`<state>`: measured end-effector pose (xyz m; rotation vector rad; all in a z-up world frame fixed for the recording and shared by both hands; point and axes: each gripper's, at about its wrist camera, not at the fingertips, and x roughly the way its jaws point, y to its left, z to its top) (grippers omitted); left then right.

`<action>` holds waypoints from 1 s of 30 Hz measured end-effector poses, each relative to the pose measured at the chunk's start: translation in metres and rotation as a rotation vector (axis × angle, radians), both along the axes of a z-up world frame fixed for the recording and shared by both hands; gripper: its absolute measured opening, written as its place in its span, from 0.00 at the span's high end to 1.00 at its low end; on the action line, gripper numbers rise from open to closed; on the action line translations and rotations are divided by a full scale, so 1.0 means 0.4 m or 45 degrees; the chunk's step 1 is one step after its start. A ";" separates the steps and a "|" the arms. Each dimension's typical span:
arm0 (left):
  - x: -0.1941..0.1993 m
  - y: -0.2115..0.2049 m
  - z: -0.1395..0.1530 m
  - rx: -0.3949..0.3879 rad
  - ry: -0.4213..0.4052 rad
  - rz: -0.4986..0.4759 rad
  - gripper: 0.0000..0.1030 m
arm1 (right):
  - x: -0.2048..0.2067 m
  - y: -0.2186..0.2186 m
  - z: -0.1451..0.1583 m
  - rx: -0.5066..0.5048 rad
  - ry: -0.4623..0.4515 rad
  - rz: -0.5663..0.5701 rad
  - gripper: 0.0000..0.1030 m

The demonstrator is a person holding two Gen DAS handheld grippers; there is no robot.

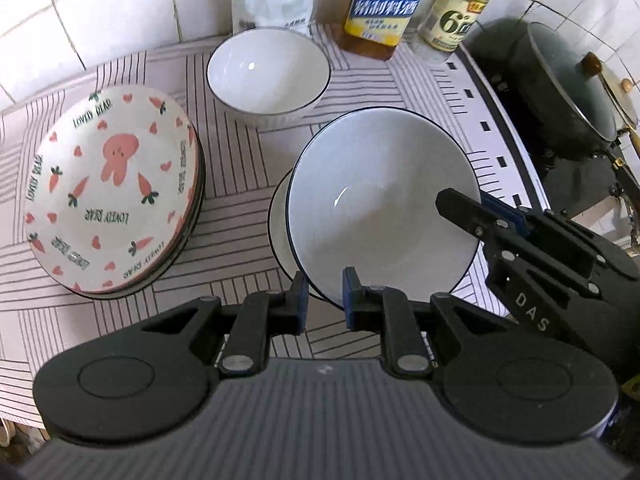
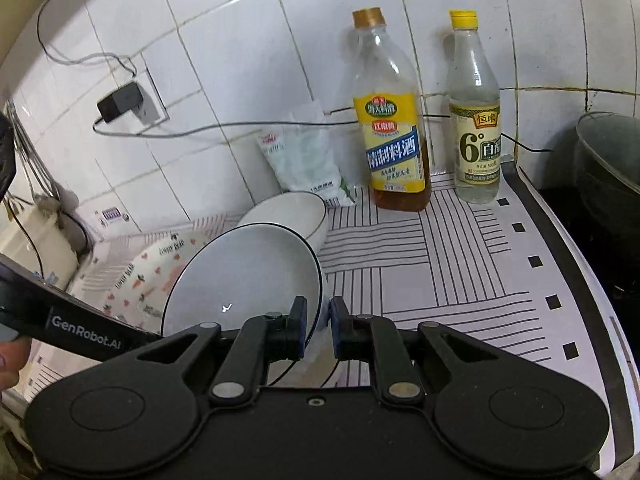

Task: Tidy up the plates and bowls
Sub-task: 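Lower the held bowl into the first white bowl and open the left tool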

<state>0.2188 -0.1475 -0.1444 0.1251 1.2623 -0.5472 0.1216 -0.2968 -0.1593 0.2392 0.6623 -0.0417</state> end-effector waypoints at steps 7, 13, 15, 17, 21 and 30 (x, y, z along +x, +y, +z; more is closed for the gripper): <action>0.015 -0.008 -0.052 0.049 0.055 0.024 0.85 | 0.019 0.030 -0.035 -0.119 0.054 0.038 0.84; 0.022 -0.016 -0.067 0.073 0.062 0.022 0.85 | 0.030 0.048 -0.049 -0.216 0.065 0.073 0.84; 0.028 -0.015 -0.071 0.069 0.079 0.029 0.85 | 0.036 0.051 -0.049 -0.233 0.066 0.081 0.85; 0.035 -0.014 -0.077 0.063 0.097 0.040 0.84 | 0.041 0.052 -0.050 -0.248 0.069 0.088 0.85; 0.042 -0.021 -0.085 0.075 0.110 0.036 0.83 | 0.051 0.062 -0.059 -0.297 0.082 0.104 0.85; 0.042 -0.011 -0.082 0.042 0.124 0.050 0.81 | 0.058 0.069 -0.077 -0.349 0.117 0.110 0.83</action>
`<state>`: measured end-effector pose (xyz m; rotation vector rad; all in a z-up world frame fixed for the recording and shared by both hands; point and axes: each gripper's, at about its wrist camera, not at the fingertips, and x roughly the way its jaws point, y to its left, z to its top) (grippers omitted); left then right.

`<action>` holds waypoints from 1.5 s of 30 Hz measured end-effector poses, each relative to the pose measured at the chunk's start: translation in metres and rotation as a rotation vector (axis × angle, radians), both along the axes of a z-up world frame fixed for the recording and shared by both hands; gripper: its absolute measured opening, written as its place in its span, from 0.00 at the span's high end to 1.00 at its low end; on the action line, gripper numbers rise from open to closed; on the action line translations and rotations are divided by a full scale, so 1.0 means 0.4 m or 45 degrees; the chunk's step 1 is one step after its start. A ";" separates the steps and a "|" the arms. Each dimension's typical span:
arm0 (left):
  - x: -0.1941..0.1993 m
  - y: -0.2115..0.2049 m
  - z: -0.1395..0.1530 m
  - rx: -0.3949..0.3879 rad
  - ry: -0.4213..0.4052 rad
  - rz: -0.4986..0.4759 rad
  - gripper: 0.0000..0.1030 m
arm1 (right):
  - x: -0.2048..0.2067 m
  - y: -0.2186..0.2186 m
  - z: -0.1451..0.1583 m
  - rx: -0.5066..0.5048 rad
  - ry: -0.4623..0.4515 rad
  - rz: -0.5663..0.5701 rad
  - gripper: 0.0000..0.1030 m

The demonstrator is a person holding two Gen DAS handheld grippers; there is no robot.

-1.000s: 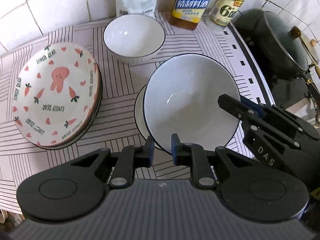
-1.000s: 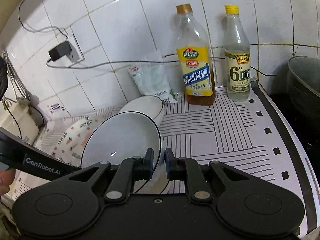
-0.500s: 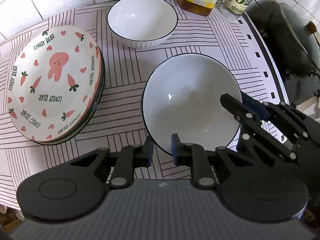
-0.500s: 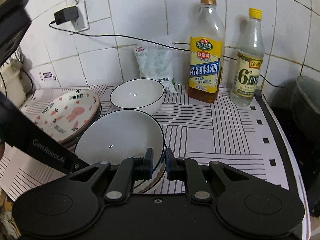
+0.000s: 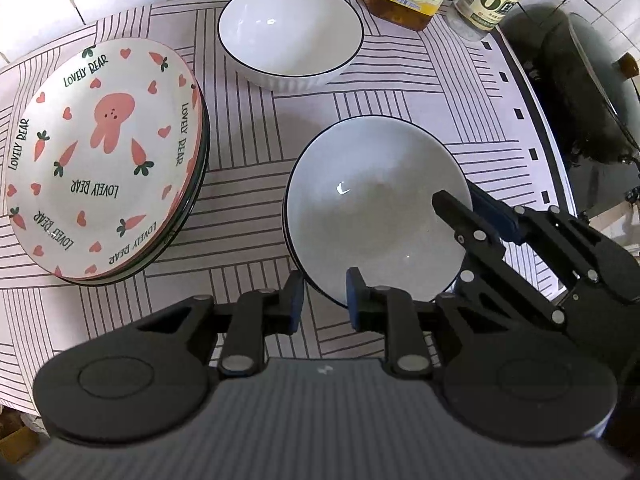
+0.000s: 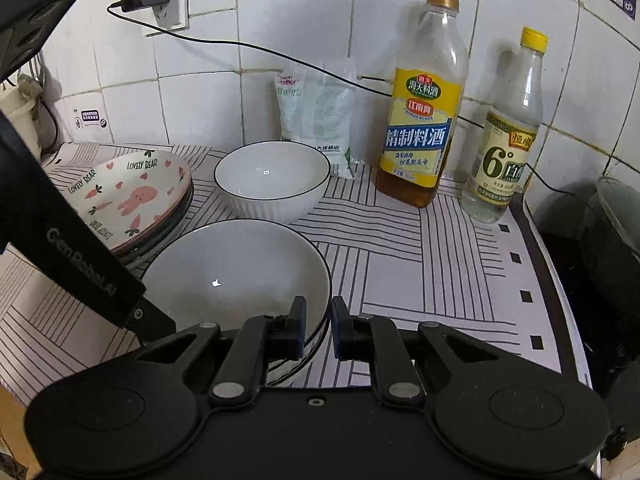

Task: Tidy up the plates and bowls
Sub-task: 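Lower the held bowl into the first white bowl and open the left tool, then move the left tool to the last white bowl and grip its rim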

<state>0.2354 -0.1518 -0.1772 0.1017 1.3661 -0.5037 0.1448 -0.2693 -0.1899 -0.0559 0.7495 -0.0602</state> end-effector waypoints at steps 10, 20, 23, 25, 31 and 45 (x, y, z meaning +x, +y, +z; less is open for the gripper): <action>0.021 0.065 0.091 -0.129 -0.005 -0.005 0.77 | 0.017 -0.033 0.116 0.233 -0.048 -0.038 0.78; 0.120 0.131 0.166 -0.222 -0.137 -0.134 0.77 | 0.083 -0.030 0.183 0.490 0.032 -0.078 0.61; 0.171 0.133 0.167 -0.219 -0.177 -0.142 0.77 | 0.109 -0.024 0.185 0.464 0.041 -0.114 0.53; 0.200 0.132 0.165 -0.220 -0.205 -0.154 0.76 | 0.129 -0.022 0.184 0.446 0.045 -0.139 0.50; 0.272 0.112 0.129 -0.115 -0.343 -0.189 0.62 | 0.192 -0.024 0.165 0.465 0.053 -0.193 0.43; 0.378 0.005 -0.006 0.024 -0.433 -0.284 0.50 | 0.372 -0.153 -0.009 0.891 0.244 -0.536 0.42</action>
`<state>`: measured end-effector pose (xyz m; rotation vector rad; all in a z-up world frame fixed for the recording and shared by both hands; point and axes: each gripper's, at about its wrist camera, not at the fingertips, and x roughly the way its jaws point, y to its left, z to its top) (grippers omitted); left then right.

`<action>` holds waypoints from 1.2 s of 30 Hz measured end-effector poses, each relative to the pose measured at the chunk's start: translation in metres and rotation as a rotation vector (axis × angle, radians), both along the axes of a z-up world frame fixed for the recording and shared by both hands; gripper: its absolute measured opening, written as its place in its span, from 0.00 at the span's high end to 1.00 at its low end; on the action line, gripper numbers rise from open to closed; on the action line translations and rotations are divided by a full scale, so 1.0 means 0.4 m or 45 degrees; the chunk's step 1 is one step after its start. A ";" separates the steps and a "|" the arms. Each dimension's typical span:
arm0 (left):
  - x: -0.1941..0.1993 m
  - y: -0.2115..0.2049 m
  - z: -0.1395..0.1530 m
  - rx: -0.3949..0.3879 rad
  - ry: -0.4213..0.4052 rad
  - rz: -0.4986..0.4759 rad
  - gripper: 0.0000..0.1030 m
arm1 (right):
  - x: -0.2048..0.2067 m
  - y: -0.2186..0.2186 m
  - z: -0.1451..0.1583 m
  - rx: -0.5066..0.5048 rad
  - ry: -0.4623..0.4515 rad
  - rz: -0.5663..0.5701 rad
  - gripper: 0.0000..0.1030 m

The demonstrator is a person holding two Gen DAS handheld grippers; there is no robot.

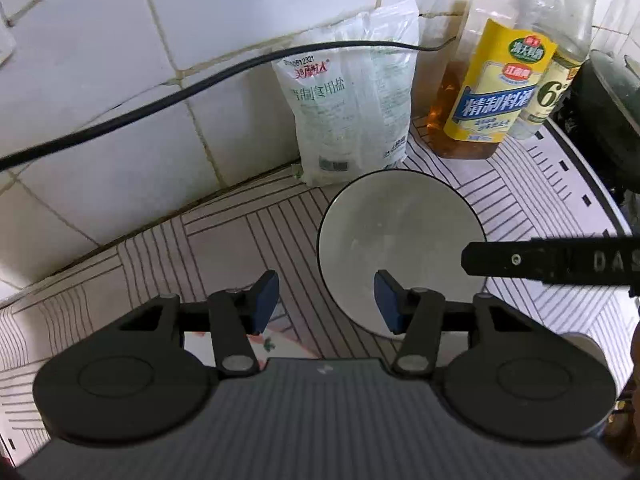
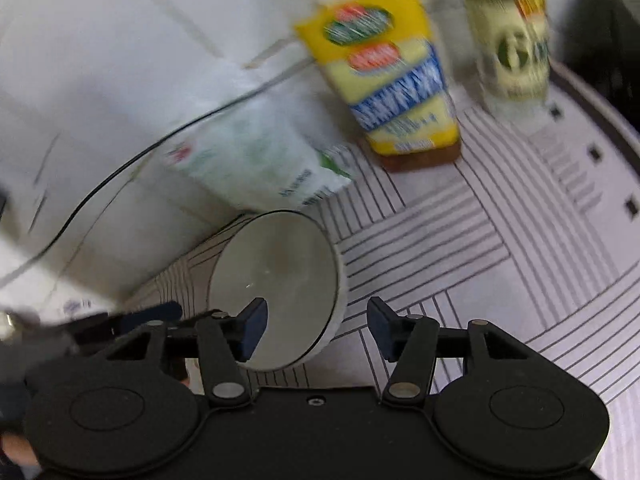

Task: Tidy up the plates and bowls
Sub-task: 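Move the left tool to the last white bowl and grip its rim, then lower the held bowl onto the two stacked bowls and open the left tool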

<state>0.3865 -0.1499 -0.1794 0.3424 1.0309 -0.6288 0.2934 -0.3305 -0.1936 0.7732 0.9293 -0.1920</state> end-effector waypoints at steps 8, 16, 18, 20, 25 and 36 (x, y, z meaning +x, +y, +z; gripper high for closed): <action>0.022 -0.039 -0.048 0.090 -0.019 -0.006 0.47 | 0.018 -0.024 -0.023 -0.022 0.042 -0.069 0.90; 0.001 -0.041 -0.047 0.049 -0.002 -0.001 0.61 | 0.016 -0.045 -0.041 -0.011 0.058 -0.128 0.95; 0.008 -0.043 -0.051 -0.002 0.089 0.010 0.84 | 0.017 -0.044 -0.039 -0.003 0.044 -0.120 0.95; 0.016 -0.036 -0.055 -0.037 0.141 0.079 0.85 | 0.020 -0.037 -0.033 -0.021 0.044 -0.104 0.94; 0.012 -0.008 -0.028 -0.095 0.174 0.162 0.89 | 0.006 -0.027 -0.018 -0.010 0.053 -0.084 0.92; -0.083 0.027 0.061 -0.170 0.173 0.154 0.89 | -0.100 -0.010 0.104 -0.016 -0.063 -0.096 0.90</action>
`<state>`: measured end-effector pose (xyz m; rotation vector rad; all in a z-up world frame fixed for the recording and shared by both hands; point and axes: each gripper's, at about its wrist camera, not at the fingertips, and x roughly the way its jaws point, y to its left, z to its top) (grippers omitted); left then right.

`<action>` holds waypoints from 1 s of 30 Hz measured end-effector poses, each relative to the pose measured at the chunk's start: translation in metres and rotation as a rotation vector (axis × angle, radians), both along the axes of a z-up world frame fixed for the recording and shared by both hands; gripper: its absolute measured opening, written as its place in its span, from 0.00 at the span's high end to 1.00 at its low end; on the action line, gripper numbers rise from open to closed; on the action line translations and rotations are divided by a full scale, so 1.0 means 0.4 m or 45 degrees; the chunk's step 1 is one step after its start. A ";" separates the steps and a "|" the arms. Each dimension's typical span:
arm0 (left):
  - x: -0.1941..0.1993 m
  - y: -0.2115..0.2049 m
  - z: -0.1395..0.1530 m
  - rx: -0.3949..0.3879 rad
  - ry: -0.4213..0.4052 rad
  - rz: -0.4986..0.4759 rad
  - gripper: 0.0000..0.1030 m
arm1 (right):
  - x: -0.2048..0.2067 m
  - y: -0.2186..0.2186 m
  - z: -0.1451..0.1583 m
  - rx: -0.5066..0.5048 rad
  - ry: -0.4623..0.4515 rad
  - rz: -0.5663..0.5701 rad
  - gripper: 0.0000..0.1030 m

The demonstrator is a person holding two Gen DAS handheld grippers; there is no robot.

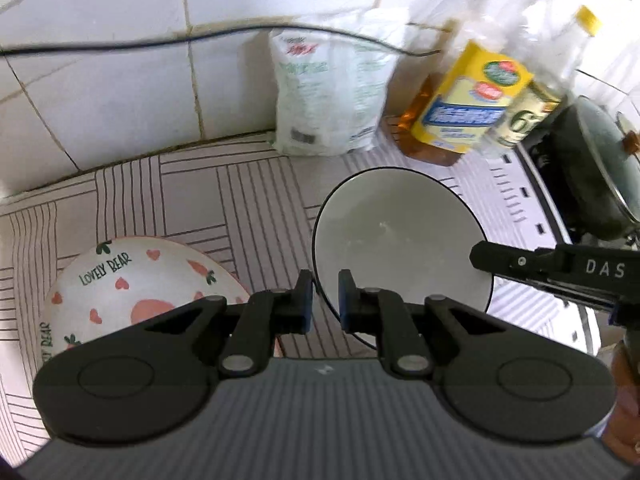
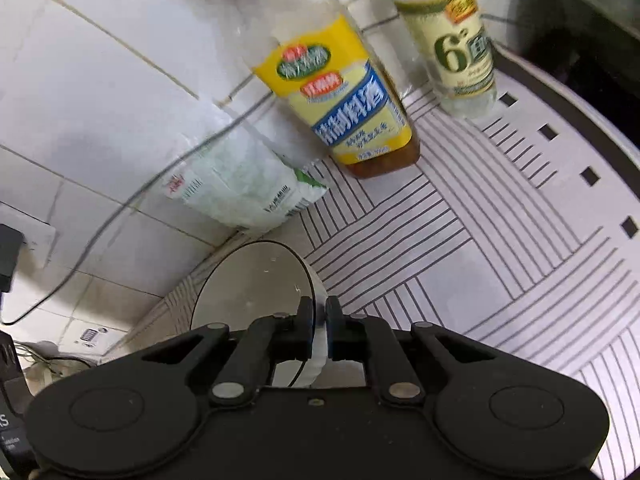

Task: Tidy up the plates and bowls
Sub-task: 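Lower the held bowl onto the two stacked bowls and open the left tool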

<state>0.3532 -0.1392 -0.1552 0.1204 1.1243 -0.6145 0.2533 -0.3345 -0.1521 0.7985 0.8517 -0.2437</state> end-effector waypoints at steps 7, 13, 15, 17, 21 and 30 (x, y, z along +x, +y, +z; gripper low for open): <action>-0.073 0.010 0.098 -0.054 -0.015 -0.089 0.88 | -0.100 0.008 0.101 -0.004 -0.102 -0.025 0.90; -0.130 -0.002 0.137 -0.042 -0.010 -0.156 0.88 | -0.179 0.028 0.141 -0.096 -0.138 -0.036 0.90; -0.152 -0.005 0.134 -0.021 -0.012 -0.173 0.88 | -0.201 0.034 0.135 -0.106 -0.141 -0.038 0.90; -0.170 -0.006 0.130 -0.002 -0.006 -0.201 0.88 | -0.218 0.037 0.125 -0.113 -0.133 -0.039 0.90; -0.199 -0.009 0.119 0.041 -0.002 -0.245 0.88 | -0.253 0.045 0.102 -0.122 -0.145 -0.030 0.90; -0.226 -0.002 0.090 0.102 0.031 -0.267 0.88 | -0.267 0.089 0.057 -0.224 -0.103 0.046 0.90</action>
